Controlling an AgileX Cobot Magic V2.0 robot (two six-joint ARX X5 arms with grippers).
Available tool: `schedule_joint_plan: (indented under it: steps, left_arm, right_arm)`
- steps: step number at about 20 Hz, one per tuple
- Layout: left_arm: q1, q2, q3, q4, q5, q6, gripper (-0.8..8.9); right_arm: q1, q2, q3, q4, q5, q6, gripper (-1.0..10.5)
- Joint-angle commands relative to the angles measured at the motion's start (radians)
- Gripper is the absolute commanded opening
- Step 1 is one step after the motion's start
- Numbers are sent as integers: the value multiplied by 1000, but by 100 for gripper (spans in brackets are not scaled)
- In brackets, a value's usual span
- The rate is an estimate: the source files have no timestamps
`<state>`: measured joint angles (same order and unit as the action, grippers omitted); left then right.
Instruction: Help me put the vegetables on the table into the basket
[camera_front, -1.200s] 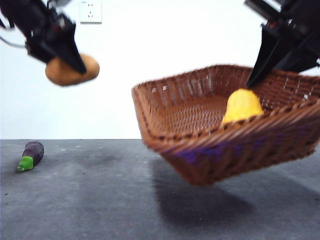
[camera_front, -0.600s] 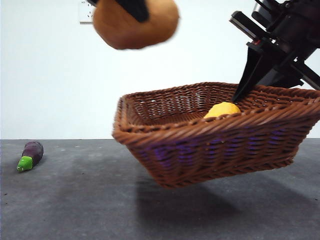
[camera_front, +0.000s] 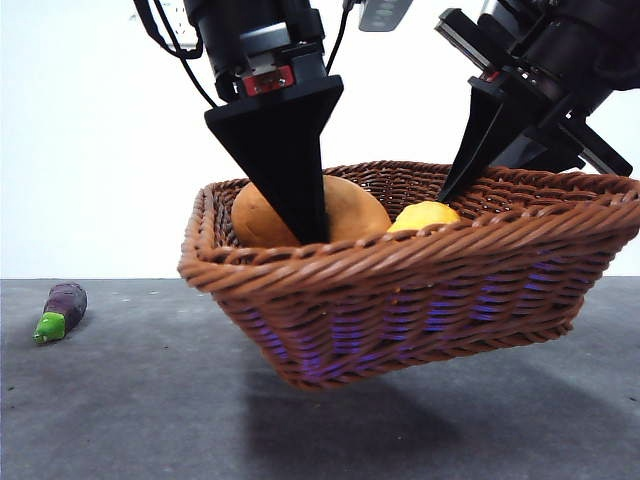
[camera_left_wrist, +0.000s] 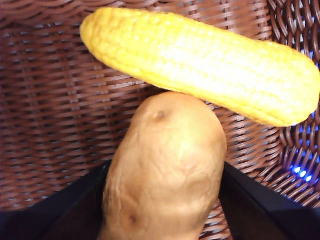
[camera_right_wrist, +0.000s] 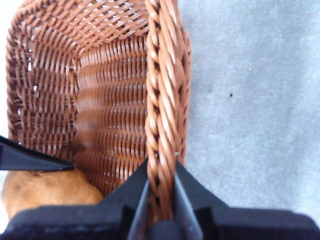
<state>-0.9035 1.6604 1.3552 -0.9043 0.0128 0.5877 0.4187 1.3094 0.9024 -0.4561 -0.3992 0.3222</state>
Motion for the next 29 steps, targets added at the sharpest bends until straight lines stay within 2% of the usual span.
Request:
schedule_joint_plan:
  steps: [1, 3, 4, 11, 14, 17, 18, 19, 22, 24, 29]
  left_arm:
    - [2, 7, -5, -1, 21, -62, 120]
    - [12, 4, -5, -8, 21, -116, 496]
    - [14, 3, -5, -16, 21, -124, 534]
    - [40, -120, 4, -22, 19, -177, 534]
    - [102, -231, 58, -22, -14, -300, 534]
    - [243, -311, 158, -22, -182, -536, 534]
    - [321, -320, 195, -23, -221, -596, 534]
    - [401, -321, 222, -24, -218, -632, 534]
    - [613, -287, 233, -27, -154, -675, 534]
    - [713, -222, 233, -31, -134, -689, 534]
    - [798, -24, 233, 16, -133, -692, 534]
  right_arm:
    - [2, -3, -6, 14, -13, 10, -12]
    - [2, -3, -6, 14, -10, 10, -12]
    - [2, -3, -6, 14, -3, 10, -12]
    - [2, -3, -6, 13, 6, 9, -12]
    - [2, -3, -6, 12, 6, 6, -12]
    - [2, -4, -6, 11, 5, 5, -12]
    - [2, -5, -6, 6, 4, -4, -12]
    - [2, -5, -6, 6, -2, -6, -12]
    - [2, -5, -6, 9, -5, -15, -12]
    - [2, -5, -6, 14, -5, -21, -12]
    - [2, -5, -6, 18, -5, -36, -12]
